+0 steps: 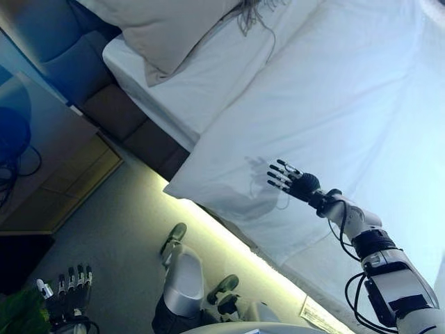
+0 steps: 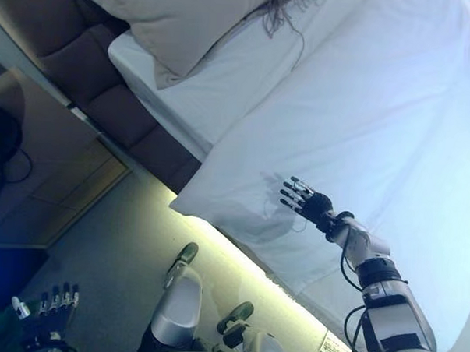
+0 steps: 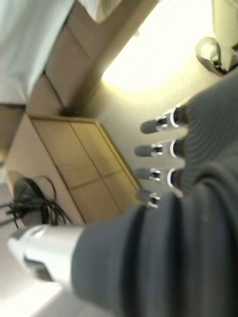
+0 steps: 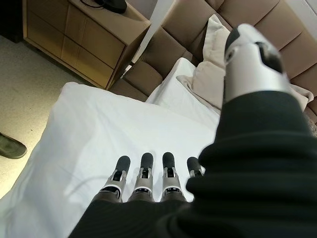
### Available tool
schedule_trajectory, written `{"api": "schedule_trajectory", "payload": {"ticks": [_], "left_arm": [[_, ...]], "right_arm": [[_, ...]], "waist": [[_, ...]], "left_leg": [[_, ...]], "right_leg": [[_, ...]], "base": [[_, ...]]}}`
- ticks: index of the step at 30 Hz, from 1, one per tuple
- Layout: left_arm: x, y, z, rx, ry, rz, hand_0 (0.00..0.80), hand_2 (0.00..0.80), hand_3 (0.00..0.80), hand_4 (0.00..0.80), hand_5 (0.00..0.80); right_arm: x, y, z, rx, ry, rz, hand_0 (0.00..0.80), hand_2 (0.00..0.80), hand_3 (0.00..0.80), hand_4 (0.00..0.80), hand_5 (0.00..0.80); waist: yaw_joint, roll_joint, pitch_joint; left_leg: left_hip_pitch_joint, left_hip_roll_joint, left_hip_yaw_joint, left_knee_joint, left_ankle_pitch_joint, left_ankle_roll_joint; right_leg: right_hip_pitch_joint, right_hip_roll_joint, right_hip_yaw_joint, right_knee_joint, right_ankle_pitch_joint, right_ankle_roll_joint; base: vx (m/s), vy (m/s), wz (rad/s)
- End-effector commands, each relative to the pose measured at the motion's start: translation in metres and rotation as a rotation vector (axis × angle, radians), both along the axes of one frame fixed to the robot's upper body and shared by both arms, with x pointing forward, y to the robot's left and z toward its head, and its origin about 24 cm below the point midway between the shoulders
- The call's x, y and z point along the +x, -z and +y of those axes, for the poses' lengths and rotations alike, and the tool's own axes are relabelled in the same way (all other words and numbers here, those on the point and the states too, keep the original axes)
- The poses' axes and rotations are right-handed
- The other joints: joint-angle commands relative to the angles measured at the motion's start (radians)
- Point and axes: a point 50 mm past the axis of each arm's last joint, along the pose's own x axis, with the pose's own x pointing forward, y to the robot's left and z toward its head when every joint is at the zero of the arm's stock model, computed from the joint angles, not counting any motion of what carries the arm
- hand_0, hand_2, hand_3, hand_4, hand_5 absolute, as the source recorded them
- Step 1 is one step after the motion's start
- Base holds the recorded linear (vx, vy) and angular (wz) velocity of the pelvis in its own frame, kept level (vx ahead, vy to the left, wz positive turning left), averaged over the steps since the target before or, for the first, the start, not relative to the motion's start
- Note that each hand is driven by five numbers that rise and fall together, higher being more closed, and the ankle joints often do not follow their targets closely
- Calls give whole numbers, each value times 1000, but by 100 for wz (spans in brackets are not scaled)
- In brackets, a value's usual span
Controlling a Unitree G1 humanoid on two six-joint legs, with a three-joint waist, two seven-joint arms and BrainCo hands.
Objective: Make the bed neatly
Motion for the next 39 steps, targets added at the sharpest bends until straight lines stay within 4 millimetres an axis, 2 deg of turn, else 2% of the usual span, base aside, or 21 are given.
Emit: {"api": "schedule_trajectory", "payload": {"ticks": [1, 8, 11, 15, 20, 27, 31, 35, 39], "left_arm": [[-11, 3, -2, 62, 92, 83, 0, 0, 0, 0, 0], [-2, 14, -21, 73, 207, 179, 0, 0, 0, 0, 0], [-3, 21, -32, 97, 275, 261, 0, 0, 0, 0, 0], [-2, 26, -41, 113, 328, 301, 0, 0, 0, 0, 0], [7, 22, -34, 178, 400, 376, 0, 0, 0, 0, 0], [15, 12, -11, 315, 513, 542, 0, 0, 0, 0, 0], [15, 11, -8, 367, 563, 604, 0, 0, 0, 0, 0], [19, 16, -15, 386, 595, 656, 0, 0, 0, 0, 0], [13, 30, -37, 338, 606, 666, 0, 0, 0, 0, 0]], "right_arm": [[1, -6, -1, -13, -26, -36, 0, 0, 0, 0, 0], [-22, 28, -10, -55, 5, 68, 0, 0, 0, 0, 0], [-40, 48, -15, -29, 56, 120, 0, 0, 0, 0, 0], [-72, 74, -35, -12, 145, 189, 0, 0, 0, 0, 0], [-105, 100, -57, -37, 239, 267, 0, 0, 0, 0, 0], [-150, 131, -74, -78, 324, 417, 0, 0, 0, 0, 0], [-182, 150, -77, -55, 425, 505, 0, 0, 0, 0, 0], [-208, 166, -74, 80, 674, 582, 0, 0, 0, 0, 0], [-231, 180, -65, 186, 897, 652, 0, 0, 0, 0, 0]], "waist": [[-47, 11, -116], [-122, 48, -197], [-162, 69, -238], [-200, 93, -283], [-241, 115, -320], [-305, 137, -352], [-339, 148, -363], [-359, 158, -372], [-385, 170, -377]], "left_leg": [[35, 3, 6, -71, 4, 26], [100, 7, 75, -165, 49, 32], [136, 7, 111, -202, 62, 33], [179, 7, 155, -245, 74, 37], [208, 4, 201, -266, 74, 41], [233, 1, 266, -266, 61, 45], [248, 2, 301, -266, 51, 46], [253, -5, 302, -266, 41, 50], [277, 4, 321, -266, 31, 50]], "right_leg": [[-24, -80, 44, 6, 58, 44], [-15, -86, 85, -53, 98, 50], [-6, -87, 106, -81, 116, 52], [5, -88, 127, -111, 136, 57], [9, -89, 151, -128, 156, 65], [-5, -92, 183, -128, 172, 76], [-13, -89, 204, -128, 174, 77], [-8, -83, 214, -128, 167, 72], [1, -76, 236, -128, 157, 61]], "base": [[24, 5, -12], [23, 11, -17], [52, 0, -28], [80, -15, -30], [42, -61, -21], [25, -66, -14], [26, -40, -16], [31, -32, -8], [47, -16, -16]]}}
